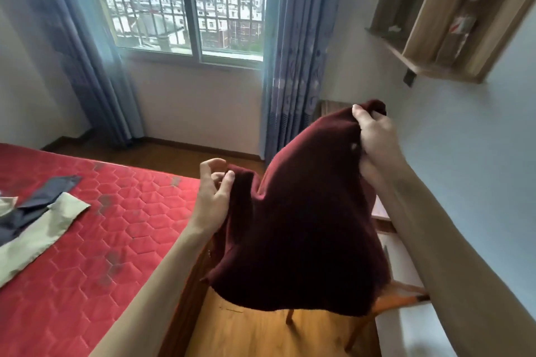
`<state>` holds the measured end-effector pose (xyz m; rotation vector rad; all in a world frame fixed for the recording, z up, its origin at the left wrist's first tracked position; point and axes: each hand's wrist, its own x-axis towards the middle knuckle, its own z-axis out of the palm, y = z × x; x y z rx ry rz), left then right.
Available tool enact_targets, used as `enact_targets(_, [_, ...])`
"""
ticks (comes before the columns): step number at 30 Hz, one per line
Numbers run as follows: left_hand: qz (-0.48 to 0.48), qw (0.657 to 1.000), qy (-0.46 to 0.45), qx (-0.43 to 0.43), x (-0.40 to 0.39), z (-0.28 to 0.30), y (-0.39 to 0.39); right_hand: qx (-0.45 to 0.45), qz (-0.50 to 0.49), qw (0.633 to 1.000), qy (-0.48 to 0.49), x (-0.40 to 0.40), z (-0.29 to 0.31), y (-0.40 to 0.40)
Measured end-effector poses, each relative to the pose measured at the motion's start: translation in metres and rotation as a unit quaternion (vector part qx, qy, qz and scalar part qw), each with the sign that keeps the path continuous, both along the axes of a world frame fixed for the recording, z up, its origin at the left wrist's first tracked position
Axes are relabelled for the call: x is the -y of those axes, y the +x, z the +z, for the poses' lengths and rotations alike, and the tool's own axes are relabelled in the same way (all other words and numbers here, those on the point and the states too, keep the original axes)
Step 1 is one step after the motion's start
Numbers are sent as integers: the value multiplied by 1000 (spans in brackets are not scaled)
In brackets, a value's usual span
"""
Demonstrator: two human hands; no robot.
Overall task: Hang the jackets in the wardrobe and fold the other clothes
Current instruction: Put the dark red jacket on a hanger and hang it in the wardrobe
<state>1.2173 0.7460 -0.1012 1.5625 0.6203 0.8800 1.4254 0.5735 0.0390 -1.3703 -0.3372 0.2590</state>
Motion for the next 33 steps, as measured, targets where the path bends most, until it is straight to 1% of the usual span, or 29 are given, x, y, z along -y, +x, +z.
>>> enact_targets(2, [-39,999,11,-25,11,-4,-11,-4,23,1000,14,-27,11,-16])
enact_targets(4, [-48,993,33,-103,20,-9,-22,-7,41,999,17,-50,17,-33])
enact_targets(5, [-47,988,28,-141,25,-9,-29,-11,51,998,17,-61,19,-42])
enact_targets(7, [-16,986,15,-163,30,-8,-42,-23,71,997,27,-80,20,-58])
enact_targets(8, [9,987,31,-158,31,-7,-48,-31,80,996,32,-89,20,-66])
enact_targets(10, [68,975,126,-170,31,-1,-57,-45,93,994,36,-105,19,-79])
enact_targets(12, [113,946,223,-206,31,3,-61,-59,106,992,39,-120,17,-91])
enact_targets(14, [161,922,271,-225,29,3,-66,-73,118,990,39,-134,13,-104])
enact_targets(15, [186,913,289,-219,23,0,-69,-76,124,989,37,-141,10,-110])
enact_targets(16, [205,913,294,-197,17,-4,-74,-79,130,988,35,-147,7,-115])
enact_targets(19, [195,942,248,-116,-7,-15,-99,-82,137,987,26,-160,-5,-123])
enact_targets(21, [176,951,238,-85,-22,-18,-118,-79,130,988,10,-165,-12,-121])
enact_targets(26, [164,952,249,-66,-48,-15,-145,-65,152,984,-60,-176,-37,-111])
enact_targets(28, [164,952,255,-43,-53,-9,-146,-60,169,981,-80,-182,-50,-107])
enact_targets(30, [166,949,267,-21,-57,-3,-145,-41,184,977,-104,-187,-64,-104])
enact_targets(33, [177,946,269,-28,-62,6,-143,-8,214,969,-121,-193,-86,-98])
